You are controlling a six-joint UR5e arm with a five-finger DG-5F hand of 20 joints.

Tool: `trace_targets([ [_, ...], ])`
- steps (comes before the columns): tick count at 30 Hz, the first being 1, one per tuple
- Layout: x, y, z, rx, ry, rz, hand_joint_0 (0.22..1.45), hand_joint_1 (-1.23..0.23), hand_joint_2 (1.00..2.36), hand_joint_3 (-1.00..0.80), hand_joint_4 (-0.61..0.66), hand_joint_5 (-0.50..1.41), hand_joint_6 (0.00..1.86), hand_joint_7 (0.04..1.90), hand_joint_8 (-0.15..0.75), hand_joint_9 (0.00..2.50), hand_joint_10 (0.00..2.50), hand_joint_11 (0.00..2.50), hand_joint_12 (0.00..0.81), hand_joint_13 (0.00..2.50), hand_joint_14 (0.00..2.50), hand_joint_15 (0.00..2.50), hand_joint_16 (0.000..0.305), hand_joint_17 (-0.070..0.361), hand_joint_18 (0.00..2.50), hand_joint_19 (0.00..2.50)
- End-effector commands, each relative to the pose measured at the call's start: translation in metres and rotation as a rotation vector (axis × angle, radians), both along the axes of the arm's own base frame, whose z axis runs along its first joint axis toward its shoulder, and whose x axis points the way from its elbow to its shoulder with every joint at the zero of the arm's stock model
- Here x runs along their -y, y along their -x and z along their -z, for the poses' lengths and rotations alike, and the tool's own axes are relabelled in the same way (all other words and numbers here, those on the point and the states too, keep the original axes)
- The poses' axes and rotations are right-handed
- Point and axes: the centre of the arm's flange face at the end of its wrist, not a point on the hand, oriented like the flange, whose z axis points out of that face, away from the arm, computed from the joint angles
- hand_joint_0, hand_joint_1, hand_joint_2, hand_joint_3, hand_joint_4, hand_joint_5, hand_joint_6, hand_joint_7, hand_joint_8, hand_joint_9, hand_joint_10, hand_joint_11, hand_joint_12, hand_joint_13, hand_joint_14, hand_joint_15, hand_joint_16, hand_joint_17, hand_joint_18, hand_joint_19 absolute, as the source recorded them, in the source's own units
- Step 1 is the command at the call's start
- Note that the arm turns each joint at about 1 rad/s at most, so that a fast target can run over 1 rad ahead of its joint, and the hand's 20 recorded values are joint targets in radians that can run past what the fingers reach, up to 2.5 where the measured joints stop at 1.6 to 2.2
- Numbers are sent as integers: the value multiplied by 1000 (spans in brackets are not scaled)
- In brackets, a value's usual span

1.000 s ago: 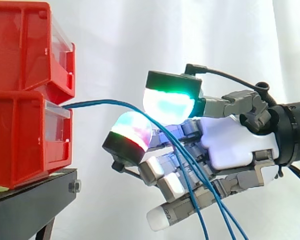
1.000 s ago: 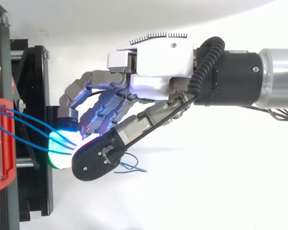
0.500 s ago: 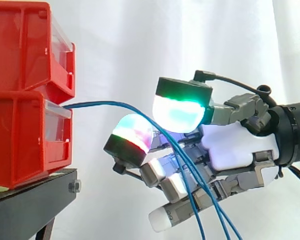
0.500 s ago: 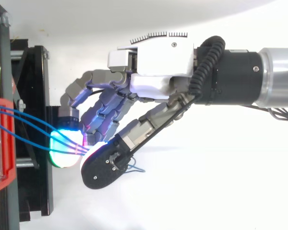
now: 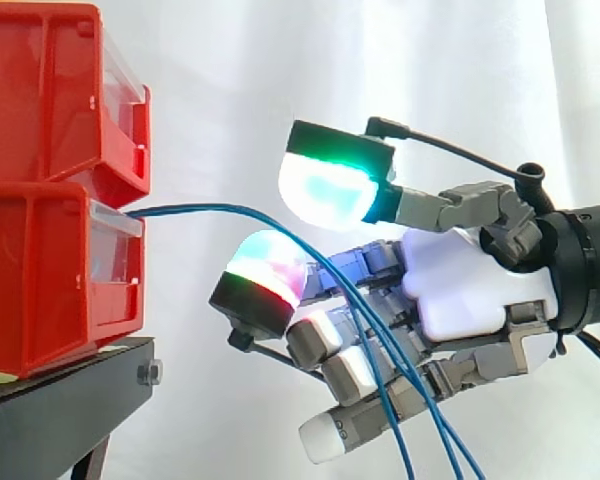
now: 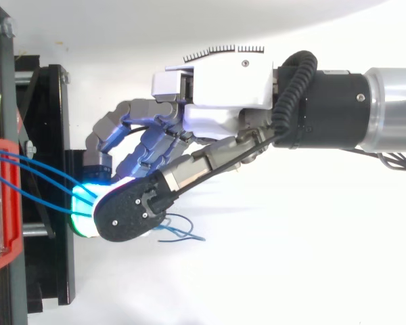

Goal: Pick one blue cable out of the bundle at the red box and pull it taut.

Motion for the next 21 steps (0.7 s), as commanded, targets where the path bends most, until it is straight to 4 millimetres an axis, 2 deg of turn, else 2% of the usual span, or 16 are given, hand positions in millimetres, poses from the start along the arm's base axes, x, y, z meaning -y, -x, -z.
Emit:
trace_targets([
  [1,1,0,0,0,0,1,615,-619,1010,-387,134,-200,923,865,350,848,10,1029,409,1030,20,683,54,121,614,280],
  [5,1,0,0,0,0,1,627,-656,1013,-341,121,-198,927,868,350,853,11,1031,408,1027,18,686,54,121,617,273],
  [14,6,1,1,0,20,5,693,-763,1012,-367,59,-201,931,923,343,858,11,1037,399,1030,20,673,53,119,637,237],
  [21,13,2,1,-1,67,7,762,-805,1001,-489,10,-203,931,966,338,868,10,1040,393,1027,19,671,53,118,655,208],
])
